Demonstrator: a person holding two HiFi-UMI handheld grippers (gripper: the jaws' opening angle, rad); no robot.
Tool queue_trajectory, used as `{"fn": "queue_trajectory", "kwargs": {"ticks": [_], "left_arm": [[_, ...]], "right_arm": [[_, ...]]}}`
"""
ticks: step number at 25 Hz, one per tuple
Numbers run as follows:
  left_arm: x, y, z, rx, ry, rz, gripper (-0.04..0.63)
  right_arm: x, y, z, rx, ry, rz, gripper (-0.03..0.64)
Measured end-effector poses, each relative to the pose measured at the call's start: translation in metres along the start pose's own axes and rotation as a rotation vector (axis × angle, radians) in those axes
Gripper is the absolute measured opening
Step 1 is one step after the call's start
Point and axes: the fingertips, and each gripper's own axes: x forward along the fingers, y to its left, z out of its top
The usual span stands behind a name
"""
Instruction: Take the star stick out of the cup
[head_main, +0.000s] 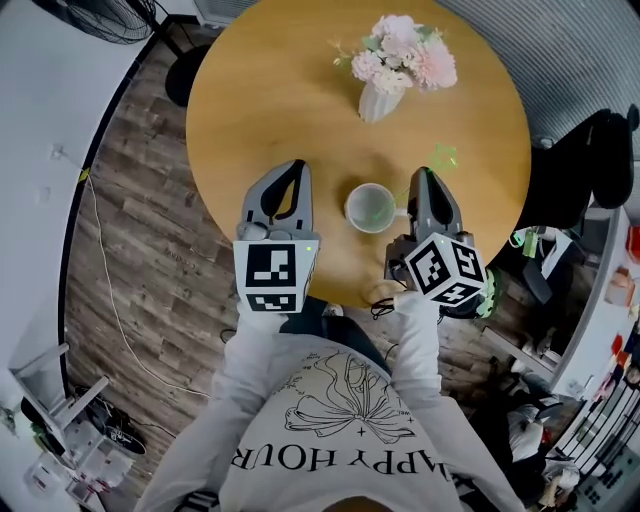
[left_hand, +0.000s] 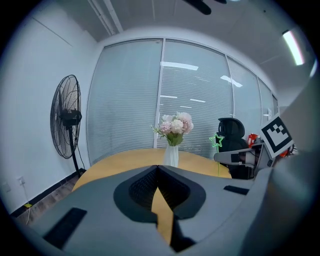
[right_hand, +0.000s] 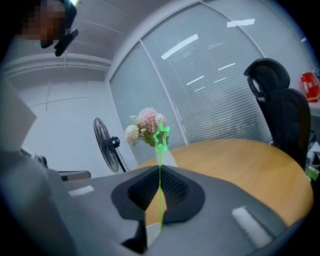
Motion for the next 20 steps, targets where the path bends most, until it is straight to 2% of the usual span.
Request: {"fn": "queue_trajectory", "kwargs": {"ticks": [20], "left_arm": [[-0.047,-0.004,0.067,0.023,-0.158,0.037,0.006]], "right_arm": [[-0.035,0.049,0.073,-0.097,-0.132,0.074,0.015]]}}
